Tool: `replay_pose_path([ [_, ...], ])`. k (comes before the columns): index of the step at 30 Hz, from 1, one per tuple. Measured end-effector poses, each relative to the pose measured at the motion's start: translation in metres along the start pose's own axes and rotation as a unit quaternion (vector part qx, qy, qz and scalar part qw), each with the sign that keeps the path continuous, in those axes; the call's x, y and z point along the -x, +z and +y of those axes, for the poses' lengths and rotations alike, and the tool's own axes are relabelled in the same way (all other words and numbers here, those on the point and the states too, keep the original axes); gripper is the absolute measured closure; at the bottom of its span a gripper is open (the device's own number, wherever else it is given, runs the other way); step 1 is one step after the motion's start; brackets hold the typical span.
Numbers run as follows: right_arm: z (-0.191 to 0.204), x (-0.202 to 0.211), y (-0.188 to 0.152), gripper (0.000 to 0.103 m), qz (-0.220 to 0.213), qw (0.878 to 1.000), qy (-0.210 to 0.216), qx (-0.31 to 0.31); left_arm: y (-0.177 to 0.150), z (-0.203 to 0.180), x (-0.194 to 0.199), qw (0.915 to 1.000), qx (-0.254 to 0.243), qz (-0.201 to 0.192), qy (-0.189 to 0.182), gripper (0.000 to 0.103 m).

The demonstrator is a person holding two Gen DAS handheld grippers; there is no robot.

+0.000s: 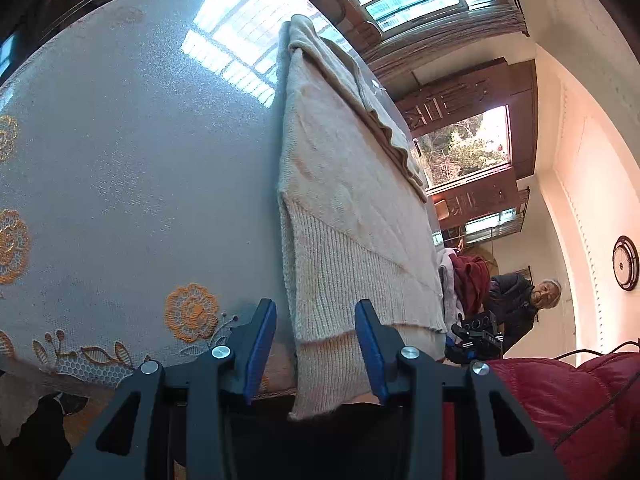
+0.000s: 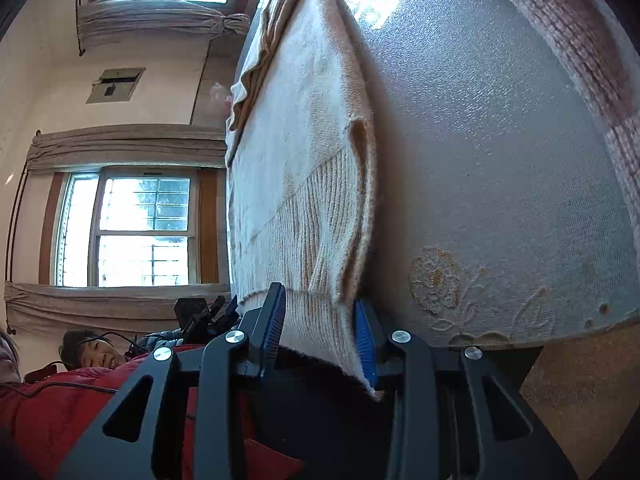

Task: Fold clothes
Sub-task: 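Grasp the ribbed hem with both tools and lift it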

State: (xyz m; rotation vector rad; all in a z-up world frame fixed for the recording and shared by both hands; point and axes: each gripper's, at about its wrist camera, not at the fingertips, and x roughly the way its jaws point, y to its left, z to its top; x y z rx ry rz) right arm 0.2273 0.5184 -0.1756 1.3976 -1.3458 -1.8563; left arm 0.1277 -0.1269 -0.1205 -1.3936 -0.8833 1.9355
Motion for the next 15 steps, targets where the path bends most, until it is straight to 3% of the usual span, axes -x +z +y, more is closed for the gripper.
replay_pose_path([
  [3, -0.003, 0.006, 0.000, 0.067, -0.001, 1.000, 0.000, 0.003, 0.002, -0.005, -0.007, 0.9999, -0.010, 0.013, -0.002, 0.061],
  [10, -0.002, 0.008, 0.003, 0.064, 0.010, 1.000, -0.010, 0.002, 0.010, -0.021, -0.016, 0.9962, -0.047, 0.058, 0.045, 0.061],
  [15, 0.005, 0.008, 0.011, 0.066, 0.020, 1.000, -0.021, 0.012, 0.016, -0.019, -0.024, 0.9954, -0.031, 0.087, 0.025, 0.061],
])
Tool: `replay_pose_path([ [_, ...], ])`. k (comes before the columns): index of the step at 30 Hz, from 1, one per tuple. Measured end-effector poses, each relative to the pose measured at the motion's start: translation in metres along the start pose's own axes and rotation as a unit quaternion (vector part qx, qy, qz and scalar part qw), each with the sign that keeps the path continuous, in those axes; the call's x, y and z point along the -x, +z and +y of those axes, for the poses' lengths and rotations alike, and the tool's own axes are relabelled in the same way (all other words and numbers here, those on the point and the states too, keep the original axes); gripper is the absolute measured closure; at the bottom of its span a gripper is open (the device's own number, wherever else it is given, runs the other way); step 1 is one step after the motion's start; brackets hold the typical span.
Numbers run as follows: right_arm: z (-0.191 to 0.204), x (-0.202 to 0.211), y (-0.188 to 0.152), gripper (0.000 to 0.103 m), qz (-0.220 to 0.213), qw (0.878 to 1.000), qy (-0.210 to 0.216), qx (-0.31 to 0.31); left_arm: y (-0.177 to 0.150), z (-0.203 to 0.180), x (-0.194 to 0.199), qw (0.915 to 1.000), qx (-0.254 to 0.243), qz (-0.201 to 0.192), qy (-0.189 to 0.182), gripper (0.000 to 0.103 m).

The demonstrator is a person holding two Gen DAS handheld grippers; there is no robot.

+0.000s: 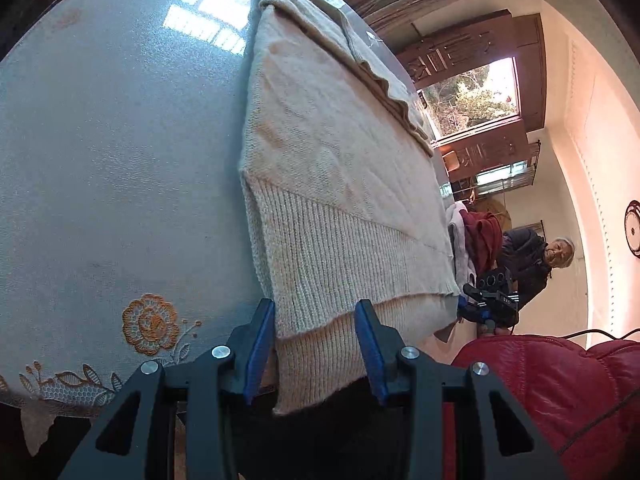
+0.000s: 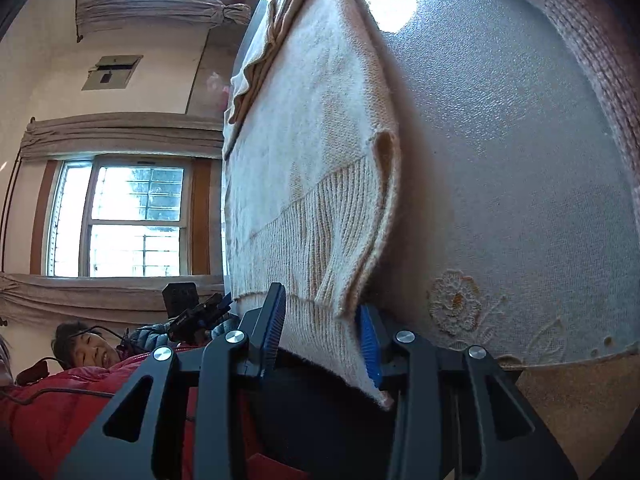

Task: Fold clothes
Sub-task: 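Grasp the ribbed hem with both tools and lift it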

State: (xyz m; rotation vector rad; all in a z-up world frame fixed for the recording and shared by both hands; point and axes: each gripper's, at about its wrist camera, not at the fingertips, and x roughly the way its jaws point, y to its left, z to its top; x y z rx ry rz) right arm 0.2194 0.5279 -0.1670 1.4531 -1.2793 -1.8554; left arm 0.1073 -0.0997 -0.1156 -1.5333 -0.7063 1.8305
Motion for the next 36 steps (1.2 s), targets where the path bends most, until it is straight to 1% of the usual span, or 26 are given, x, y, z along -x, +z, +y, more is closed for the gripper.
replay_pose_path([
  [4, 0.000, -0.005, 0.004, 0.066, 0.015, 1.000, -0.008, 0.000, -0.002, 0.006, 0.001, 0.9995, 0.019, -0.002, -0.024, 0.061],
  [9, -0.003, -0.004, 0.002, 0.067, 0.010, 1.000, 0.003, -0.011, -0.015, 0.016, 0.005, 0.9975, 0.049, -0.005, -0.051, 0.063],
  [14, 0.000, -0.013, 0.005, 0.067, 0.022, 1.000, 0.012, -0.008, -0.008, 0.014, -0.003, 0.9961, 0.061, -0.022, -0.060, 0.064],
  [17, 0.006, -0.019, 0.009, 0.067, 0.029, 1.000, 0.003, -0.002, -0.003, 0.009, -0.007, 0.9968, 0.054, -0.020, -0.056, 0.064],
  [18, 0.007, -0.020, 0.009, 0.069, 0.031, 0.999, -0.006, 0.005, -0.002, 0.009, -0.008, 0.9970, 0.053, -0.019, -0.052, 0.064],
  [19, 0.009, -0.021, 0.009, 0.072, 0.031, 0.999, -0.017, 0.010, -0.002, 0.009, -0.008, 0.9973, 0.054, -0.018, -0.046, 0.066],
  [20, 0.009, -0.022, 0.009, 0.078, 0.029, 0.999, -0.021, 0.010, -0.002, 0.009, -0.007, 0.9978, 0.054, -0.017, -0.034, 0.081],
  [21, 0.009, -0.023, 0.009, 0.082, 0.027, 0.999, -0.025, 0.009, -0.003, 0.010, -0.007, 0.9982, 0.055, -0.017, -0.015, 0.088],
  [22, 0.006, -0.023, 0.008, 0.084, 0.024, 0.999, -0.024, 0.006, -0.004, 0.012, -0.007, 0.9981, 0.058, -0.018, -0.007, 0.095],
  [25, 0.001, -0.021, 0.006, 0.086, 0.014, 1.000, -0.013, -0.007, -0.006, 0.013, -0.006, 0.9979, 0.059, -0.025, -0.001, 0.096],
  [28, 0.001, -0.021, 0.005, 0.086, 0.012, 1.000, -0.004, -0.010, -0.008, 0.003, -0.006, 0.9987, 0.037, -0.028, 0.019, 0.097],
  [31, 0.007, -0.020, 0.007, 0.088, 0.000, 1.000, 0.024, -0.014, -0.008, 0.002, -0.003, 0.9981, 0.045, -0.041, 0.001, 0.097],
  [34, 0.015, -0.018, 0.012, 0.089, -0.011, 0.998, 0.054, -0.015, -0.002, 0.001, 0.005, 0.9948, 0.065, -0.070, -0.036, 0.097],
  [36, 0.023, -0.015, 0.020, 0.089, -0.016, 0.997, 0.072, -0.009, 0.006, -0.005, 0.012, 0.9925, 0.066, -0.088, -0.053, 0.097],
])
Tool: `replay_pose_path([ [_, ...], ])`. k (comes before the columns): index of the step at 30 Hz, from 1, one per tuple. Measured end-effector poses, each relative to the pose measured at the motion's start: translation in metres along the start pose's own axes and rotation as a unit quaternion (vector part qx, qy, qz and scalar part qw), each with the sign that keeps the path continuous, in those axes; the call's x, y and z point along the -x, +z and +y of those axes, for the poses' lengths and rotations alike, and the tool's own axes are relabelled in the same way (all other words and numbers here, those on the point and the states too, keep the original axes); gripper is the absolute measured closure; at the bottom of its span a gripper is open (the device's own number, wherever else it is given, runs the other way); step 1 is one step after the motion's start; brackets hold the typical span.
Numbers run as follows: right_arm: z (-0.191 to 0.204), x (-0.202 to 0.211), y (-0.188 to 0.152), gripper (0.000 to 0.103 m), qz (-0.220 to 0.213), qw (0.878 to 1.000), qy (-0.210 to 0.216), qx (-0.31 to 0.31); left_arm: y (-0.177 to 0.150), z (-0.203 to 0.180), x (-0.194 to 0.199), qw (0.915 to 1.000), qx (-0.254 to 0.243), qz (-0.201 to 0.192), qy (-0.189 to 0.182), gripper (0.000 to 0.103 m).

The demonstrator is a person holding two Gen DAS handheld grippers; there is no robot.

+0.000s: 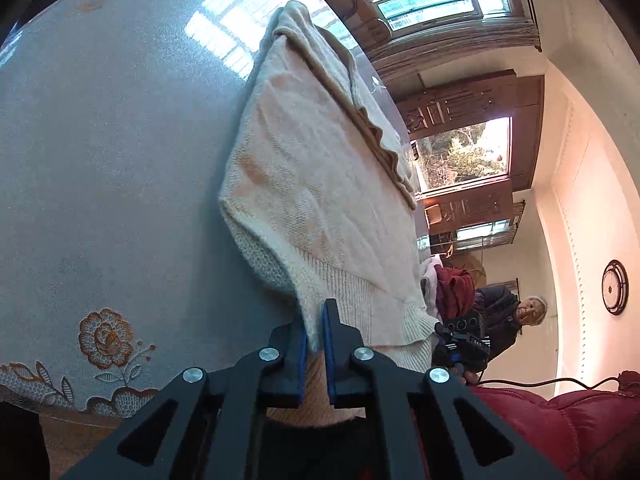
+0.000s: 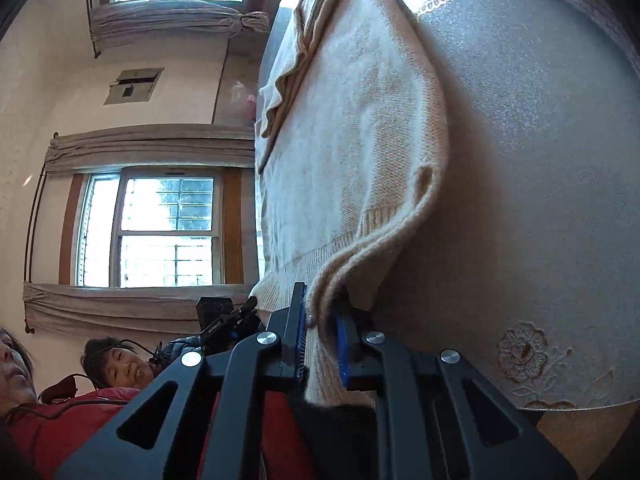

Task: Fold clothes
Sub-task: 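Grasp the ribbed hem with both tools and lift it, then fold the hem section up over the folded collar with both tools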

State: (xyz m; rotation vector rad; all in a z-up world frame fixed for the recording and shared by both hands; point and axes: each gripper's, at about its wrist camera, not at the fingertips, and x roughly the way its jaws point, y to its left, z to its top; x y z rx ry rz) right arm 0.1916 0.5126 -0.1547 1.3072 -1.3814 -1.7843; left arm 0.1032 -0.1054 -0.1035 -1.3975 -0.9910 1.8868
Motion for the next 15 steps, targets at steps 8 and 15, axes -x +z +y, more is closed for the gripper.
replay_pose_path([
  [8, 0.034, 0.007, 0.045, 0.089, -0.015, 0.998, 0.042, 0.033, 0.034, -0.040, -0.001, 0.9967, -0.009, -0.052, -0.062, 0.097],
  [15, 0.033, 0.012, 0.080, 0.089, 0.009, 0.998, 0.038, 0.040, 0.053, -0.055, -0.013, 0.9917, 0.015, -0.092, -0.088, 0.097],
])
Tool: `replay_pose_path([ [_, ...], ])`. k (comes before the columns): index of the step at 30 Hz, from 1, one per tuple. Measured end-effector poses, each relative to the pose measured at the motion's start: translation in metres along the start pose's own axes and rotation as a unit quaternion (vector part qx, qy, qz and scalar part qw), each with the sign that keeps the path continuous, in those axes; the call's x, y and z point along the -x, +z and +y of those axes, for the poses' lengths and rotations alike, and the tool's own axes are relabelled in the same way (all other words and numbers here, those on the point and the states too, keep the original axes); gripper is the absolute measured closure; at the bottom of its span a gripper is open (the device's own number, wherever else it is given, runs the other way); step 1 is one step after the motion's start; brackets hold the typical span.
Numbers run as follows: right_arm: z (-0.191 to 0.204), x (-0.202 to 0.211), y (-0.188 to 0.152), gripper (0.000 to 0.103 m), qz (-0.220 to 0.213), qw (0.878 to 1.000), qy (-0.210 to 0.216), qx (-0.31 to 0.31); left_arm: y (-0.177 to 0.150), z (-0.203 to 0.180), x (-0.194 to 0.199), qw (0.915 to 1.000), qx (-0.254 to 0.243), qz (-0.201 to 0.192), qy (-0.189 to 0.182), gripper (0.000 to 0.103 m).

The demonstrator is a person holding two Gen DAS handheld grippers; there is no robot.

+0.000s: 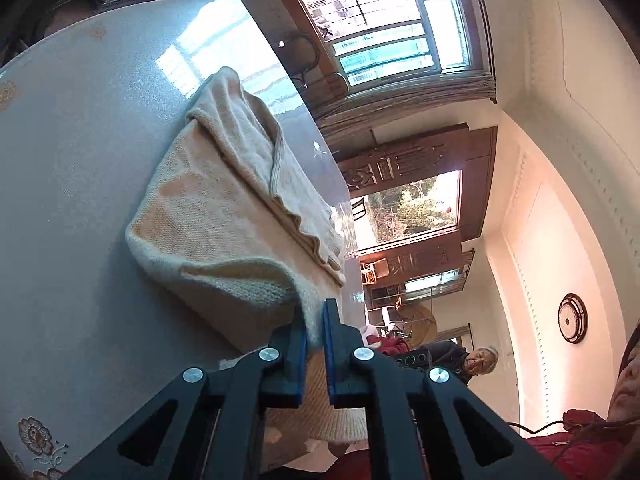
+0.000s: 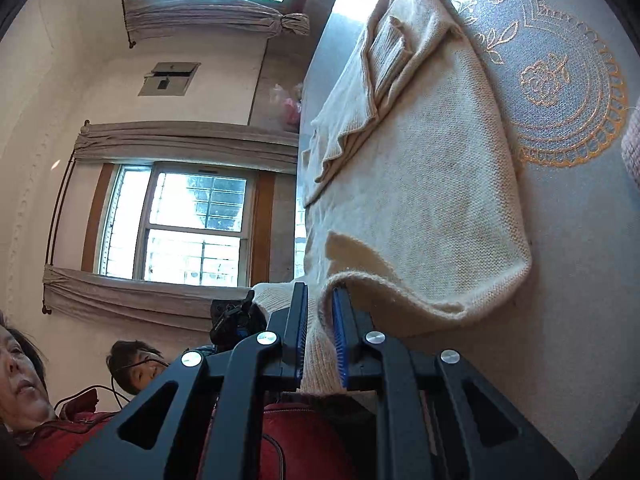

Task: Fold clothes
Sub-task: 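Fold the hem section up over the folded collar with both tools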

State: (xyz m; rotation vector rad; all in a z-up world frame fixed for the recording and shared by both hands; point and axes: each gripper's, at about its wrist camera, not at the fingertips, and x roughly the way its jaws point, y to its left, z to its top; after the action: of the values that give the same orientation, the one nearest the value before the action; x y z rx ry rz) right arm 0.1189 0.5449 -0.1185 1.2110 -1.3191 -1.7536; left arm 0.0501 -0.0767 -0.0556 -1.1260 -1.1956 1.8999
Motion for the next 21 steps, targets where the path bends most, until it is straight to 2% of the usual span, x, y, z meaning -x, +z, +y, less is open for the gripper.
replay_pose_path([
  [3, -0.023, -0.005, -0.003, 0.087, 0.042, 0.998, -0.016, -0.040, -0.010, 0.007, -0.005, 0.9995, 0.007, 0.017, 0.026, 0.097],
  [4, -0.030, -0.005, -0.006, 0.086, 0.048, 0.997, -0.034, -0.047, -0.015, 0.013, -0.005, 0.9991, 0.013, 0.023, 0.034, 0.097],
  [7, -0.041, 0.000, -0.013, 0.074, 0.046, 0.994, -0.073, -0.071, -0.025, 0.032, 0.000, 0.9978, 0.037, 0.032, 0.044, 0.097],
  [8, -0.041, -0.002, -0.015, 0.065, 0.048, 0.993, -0.081, -0.077, -0.027, 0.038, 0.002, 0.9975, 0.046, 0.034, 0.042, 0.097],
  [9, -0.041, -0.004, -0.016, 0.062, 0.050, 0.991, -0.088, -0.083, -0.028, 0.043, 0.003, 0.9970, 0.052, 0.037, 0.043, 0.097],
  [13, -0.040, -0.010, -0.019, 0.059, 0.039, 0.987, -0.115, -0.109, -0.028, 0.055, 0.004, 0.9957, 0.062, 0.057, 0.039, 0.097],
  [14, -0.040, -0.011, -0.018, 0.056, 0.032, 0.984, -0.130, -0.120, -0.028, 0.057, 0.004, 0.9953, 0.060, 0.064, 0.040, 0.096],
  [17, -0.047, -0.012, -0.019, 0.056, 0.017, 0.972, -0.135, -0.192, -0.027, 0.063, 0.002, 0.9942, 0.061, 0.080, 0.037, 0.096],
  [20, -0.055, -0.005, -0.026, 0.055, 0.011, 0.953, -0.139, -0.268, -0.031, 0.071, 0.007, 0.9935, 0.068, 0.085, 0.035, 0.096],
  [21, -0.054, -0.002, -0.027, 0.055, 0.008, 0.949, -0.148, -0.277, -0.032, 0.074, 0.007, 0.9932, 0.071, 0.085, 0.034, 0.096],
])
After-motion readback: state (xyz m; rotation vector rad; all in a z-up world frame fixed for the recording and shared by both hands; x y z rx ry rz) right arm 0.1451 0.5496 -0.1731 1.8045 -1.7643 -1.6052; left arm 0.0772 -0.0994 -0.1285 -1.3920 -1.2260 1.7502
